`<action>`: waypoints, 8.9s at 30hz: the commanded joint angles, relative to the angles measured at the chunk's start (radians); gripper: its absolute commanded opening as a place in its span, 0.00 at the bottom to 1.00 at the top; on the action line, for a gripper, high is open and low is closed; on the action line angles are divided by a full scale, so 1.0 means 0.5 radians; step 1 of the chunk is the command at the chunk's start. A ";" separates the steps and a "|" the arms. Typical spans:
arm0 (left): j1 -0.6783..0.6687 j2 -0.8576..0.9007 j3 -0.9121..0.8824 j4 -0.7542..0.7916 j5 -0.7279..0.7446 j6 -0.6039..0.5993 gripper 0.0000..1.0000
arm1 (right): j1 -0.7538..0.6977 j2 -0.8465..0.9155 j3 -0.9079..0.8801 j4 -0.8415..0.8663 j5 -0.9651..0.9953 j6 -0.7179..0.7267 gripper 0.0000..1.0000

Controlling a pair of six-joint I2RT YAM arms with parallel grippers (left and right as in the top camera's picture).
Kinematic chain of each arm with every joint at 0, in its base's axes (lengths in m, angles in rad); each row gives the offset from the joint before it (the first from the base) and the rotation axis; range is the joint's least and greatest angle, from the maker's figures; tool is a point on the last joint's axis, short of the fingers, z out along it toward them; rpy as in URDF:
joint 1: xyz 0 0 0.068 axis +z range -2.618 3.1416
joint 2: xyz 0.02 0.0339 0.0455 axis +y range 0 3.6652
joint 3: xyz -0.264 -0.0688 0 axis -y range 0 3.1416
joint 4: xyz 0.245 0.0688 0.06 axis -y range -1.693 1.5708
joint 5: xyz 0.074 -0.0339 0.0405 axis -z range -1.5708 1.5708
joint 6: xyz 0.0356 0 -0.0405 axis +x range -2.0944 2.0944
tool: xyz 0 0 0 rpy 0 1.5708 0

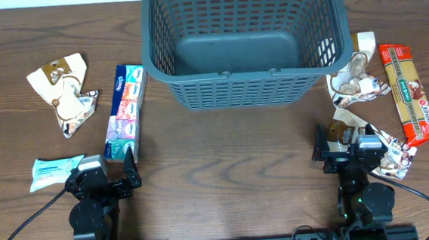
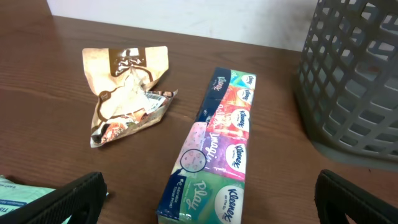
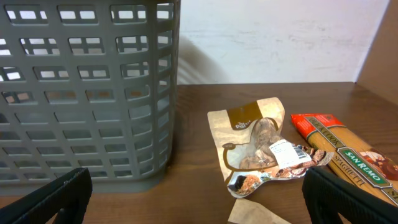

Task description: Pack container

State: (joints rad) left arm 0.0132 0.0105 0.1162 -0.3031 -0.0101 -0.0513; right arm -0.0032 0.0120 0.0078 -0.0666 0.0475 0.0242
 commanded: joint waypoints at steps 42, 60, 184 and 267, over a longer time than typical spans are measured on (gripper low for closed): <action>0.012 -0.013 -0.040 -0.025 0.005 0.011 0.99 | 0.021 -0.014 -0.005 -0.009 -0.007 -0.029 0.99; 0.012 -0.013 -0.040 -0.025 0.006 0.011 0.99 | 0.021 0.099 0.705 -0.347 0.459 -0.230 0.99; 0.012 -0.013 -0.040 -0.025 0.006 0.011 0.99 | -0.684 4.624 3.713 -1.849 -0.262 -0.482 0.99; 0.012 -0.013 -0.040 -0.025 0.006 0.011 0.99 | -0.558 2.587 3.700 -1.280 -0.935 -0.079 0.02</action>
State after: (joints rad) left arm 0.0132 0.0101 0.1162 -0.3031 -0.0067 -0.0513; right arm -0.3248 1.2762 1.8572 -0.7277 -0.2901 -0.0799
